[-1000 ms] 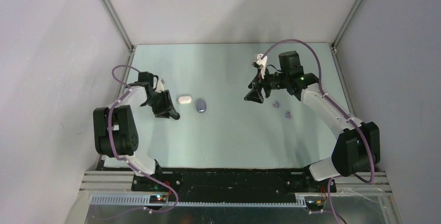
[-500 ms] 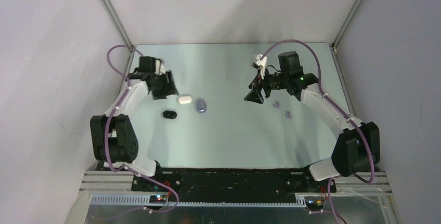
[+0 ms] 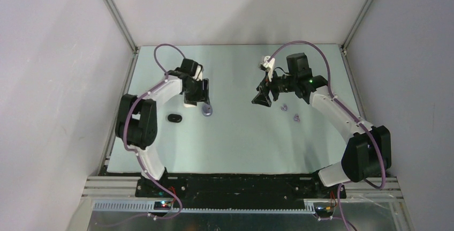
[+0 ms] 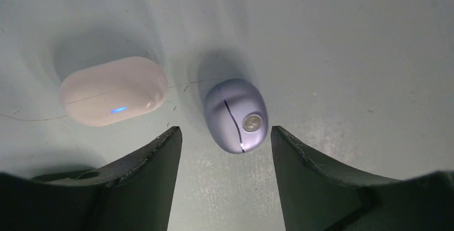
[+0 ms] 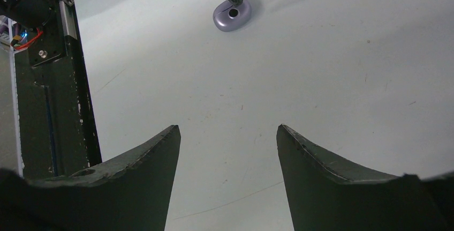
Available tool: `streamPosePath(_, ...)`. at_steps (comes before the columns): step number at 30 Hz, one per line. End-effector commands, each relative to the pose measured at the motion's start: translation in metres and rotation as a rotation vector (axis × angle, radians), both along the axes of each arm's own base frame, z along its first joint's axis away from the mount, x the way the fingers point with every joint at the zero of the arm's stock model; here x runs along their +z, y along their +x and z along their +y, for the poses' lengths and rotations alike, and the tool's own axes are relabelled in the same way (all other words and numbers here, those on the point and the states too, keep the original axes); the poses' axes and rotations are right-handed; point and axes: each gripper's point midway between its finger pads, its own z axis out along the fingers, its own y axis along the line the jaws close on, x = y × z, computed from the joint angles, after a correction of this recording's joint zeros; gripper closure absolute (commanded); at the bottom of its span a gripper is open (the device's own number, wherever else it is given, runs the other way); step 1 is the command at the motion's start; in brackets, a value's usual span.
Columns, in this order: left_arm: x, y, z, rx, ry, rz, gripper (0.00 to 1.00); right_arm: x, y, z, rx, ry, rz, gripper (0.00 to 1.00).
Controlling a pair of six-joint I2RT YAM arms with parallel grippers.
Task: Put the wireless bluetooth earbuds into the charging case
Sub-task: Pick up the charging case at the center of the board.
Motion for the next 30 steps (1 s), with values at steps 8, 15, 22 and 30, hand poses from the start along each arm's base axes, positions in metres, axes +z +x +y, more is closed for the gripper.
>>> streamPosePath(8,-0.012,0.008,-0.033,-0.102,0.015,0.039,0.48,0.014,0.002,0.001,0.008,0.019,-0.060,0.29)
streamPosePath(15,-0.010,-0.004,-0.075,-0.288,-0.020,0.046,0.58,0.014,0.005,-0.004,-0.008,0.011,-0.065,0.29)
streamPosePath(22,0.012,-0.019,-0.120,-0.480,-0.030,-0.048,0.60,0.011,0.011,-0.010,-0.025,0.011,-0.056,0.29)
streamPosePath(30,0.080,-0.001,-0.079,-0.375,-0.026,-0.284,0.51,-0.004,0.011,-0.002,0.031,-0.021,-0.078,0.29)
